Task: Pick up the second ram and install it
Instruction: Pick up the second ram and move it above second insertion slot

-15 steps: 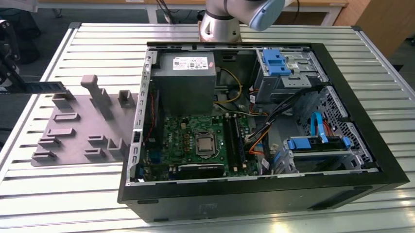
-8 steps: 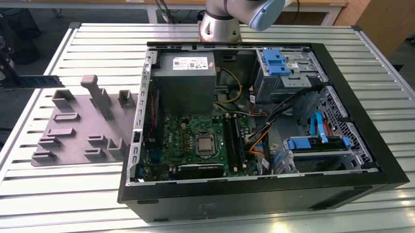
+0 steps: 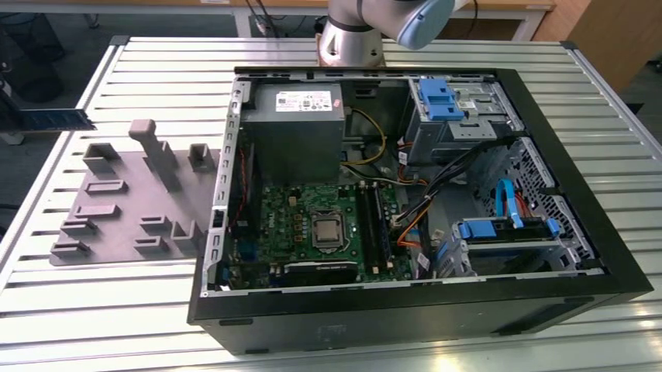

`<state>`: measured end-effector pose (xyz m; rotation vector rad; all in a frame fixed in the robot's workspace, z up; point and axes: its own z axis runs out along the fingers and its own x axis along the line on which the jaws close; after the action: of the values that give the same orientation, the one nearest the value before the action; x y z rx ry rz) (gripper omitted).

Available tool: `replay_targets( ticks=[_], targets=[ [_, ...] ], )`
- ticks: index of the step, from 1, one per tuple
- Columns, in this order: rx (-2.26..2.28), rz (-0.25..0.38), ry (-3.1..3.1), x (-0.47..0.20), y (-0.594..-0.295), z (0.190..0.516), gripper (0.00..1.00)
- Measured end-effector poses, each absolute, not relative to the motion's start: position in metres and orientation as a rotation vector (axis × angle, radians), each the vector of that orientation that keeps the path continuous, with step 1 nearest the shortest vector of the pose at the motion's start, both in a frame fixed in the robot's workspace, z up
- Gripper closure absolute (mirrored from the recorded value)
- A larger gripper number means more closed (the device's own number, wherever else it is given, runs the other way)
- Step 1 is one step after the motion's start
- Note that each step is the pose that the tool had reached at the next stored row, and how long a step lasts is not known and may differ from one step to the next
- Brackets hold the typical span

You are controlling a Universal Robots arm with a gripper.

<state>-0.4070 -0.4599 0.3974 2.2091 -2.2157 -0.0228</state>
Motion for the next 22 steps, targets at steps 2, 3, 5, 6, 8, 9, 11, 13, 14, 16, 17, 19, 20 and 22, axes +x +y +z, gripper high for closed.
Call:
replay_targets(
  ticks=[2,3,5,6,8,9,11,13,14,16,17,19,20,22],
  targets=[
    [2.209,-0.023,-2.216,-0.407,-0.46,0.397,0.86],
    [2.209,-0.023,-2.216,-0.407,-0.46,0.397,0.86],
    [2.209,-0.023,-2.216,-0.407,-0.46,0.398,0.86],
    [2.209,-0.023,-2.216,-0.407,-0.46,0.398,0.86],
    [2.209,-0.023,-2.216,-0.406,-0.46,0.398,0.86],
    [2.209,-0.023,-2.216,-0.405,-0.46,0.398,0.86],
    [2.209,-0.023,-2.216,-0.404,-0.46,0.398,0.86],
    [2.209,-0.023,-2.216,-0.401,-0.46,0.398,0.86],
    [2.209,-0.023,-2.216,-0.4,-0.46,0.398,0.86],
    [2.209,-0.023,-2.216,-0.398,-0.46,0.398,0.86],
    [2.209,-0.023,-2.216,-0.397,-0.46,0.398,0.86],
    [2.209,-0.023,-2.216,-0.394,-0.46,0.398,0.86],
    [2.209,-0.023,-2.216,-0.393,-0.46,0.398,0.86],
    [2.209,-0.023,-2.216,-0.39,-0.46,0.398,0.86]
  ],
)
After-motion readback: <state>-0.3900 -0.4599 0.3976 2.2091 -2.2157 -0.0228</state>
